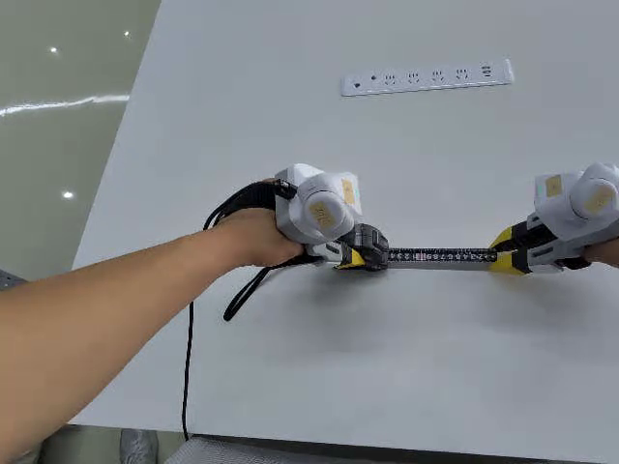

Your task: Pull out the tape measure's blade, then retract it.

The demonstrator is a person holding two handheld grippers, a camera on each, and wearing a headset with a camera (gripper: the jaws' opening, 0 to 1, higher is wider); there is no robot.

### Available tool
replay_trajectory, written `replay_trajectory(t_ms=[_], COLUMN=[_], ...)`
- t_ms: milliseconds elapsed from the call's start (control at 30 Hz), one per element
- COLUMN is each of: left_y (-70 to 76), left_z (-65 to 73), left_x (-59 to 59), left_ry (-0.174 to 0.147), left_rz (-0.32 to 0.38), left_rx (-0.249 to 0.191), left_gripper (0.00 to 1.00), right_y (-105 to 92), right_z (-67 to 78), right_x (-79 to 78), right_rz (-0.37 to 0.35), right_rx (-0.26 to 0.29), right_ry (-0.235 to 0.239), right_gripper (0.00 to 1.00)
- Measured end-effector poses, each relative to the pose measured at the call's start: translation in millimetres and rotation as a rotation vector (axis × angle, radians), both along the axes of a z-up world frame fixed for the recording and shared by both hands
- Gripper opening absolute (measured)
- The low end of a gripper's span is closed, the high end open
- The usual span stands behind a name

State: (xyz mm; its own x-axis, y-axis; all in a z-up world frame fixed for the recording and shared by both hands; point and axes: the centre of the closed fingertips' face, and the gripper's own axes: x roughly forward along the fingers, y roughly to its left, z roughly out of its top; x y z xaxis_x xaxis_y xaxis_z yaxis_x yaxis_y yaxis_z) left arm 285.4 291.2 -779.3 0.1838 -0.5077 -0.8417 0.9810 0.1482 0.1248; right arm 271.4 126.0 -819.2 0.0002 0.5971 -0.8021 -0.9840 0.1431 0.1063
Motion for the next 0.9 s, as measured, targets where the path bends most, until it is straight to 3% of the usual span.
replay_trajectory(t_ms=[900], left_y=[-0.4], left_z=[-0.4], left_x=[-0.4], left_ry=[-0.002], left_rz=[-0.002], left_rx=[0.002], left_gripper=[0.28], right_y=[-36.5], right_z=[0.1], right_x=[6.1], right_rz=[-0.031], right_rx=[-0.044], right_ry=[0.01], right_gripper=[0.09])
